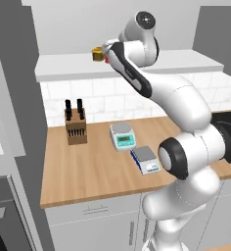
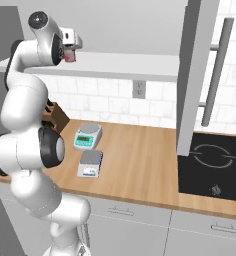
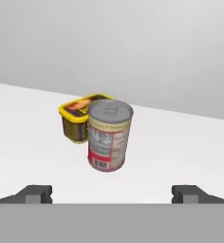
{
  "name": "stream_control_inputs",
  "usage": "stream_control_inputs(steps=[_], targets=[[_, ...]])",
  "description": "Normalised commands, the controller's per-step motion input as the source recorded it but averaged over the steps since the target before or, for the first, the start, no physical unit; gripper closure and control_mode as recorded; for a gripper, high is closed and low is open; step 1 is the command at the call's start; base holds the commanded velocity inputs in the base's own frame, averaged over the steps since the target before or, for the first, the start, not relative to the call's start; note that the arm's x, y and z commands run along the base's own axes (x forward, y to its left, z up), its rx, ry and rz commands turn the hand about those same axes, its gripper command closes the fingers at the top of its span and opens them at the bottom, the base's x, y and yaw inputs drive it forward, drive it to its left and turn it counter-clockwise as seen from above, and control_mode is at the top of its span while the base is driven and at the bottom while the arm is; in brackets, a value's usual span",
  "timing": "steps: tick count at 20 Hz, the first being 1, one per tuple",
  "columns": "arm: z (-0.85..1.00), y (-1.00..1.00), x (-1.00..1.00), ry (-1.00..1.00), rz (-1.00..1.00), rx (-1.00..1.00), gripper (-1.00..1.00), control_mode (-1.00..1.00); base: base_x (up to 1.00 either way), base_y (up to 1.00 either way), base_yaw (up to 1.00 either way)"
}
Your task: Pick the canned food and place it on the digital scale for weighing, and close the cabinet.
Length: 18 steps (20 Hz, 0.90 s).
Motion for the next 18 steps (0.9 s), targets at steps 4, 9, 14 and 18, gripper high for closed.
stream_control_inputs(steps=[4, 9, 14, 18], targets=[[-0.11, 0.15, 0.22, -0.02, 0.0, 0.0, -1.0, -1.0, 0.0, 0.0, 0.0], [-0.05, 0.03, 0.27, -0.02, 0.0, 0.0, -1.0, -1.0, 0.0, 0.0, 0.0], [0.0, 0.0, 0.31, 0.0, 0.0, 0.0, -1.0, -1.0, 0.0, 0.0, 0.0], [0.0, 0.03, 0.31, 0.0, 0.0, 0.0, -1.0, -1.0, 0.0, 0.0, 0.0]])
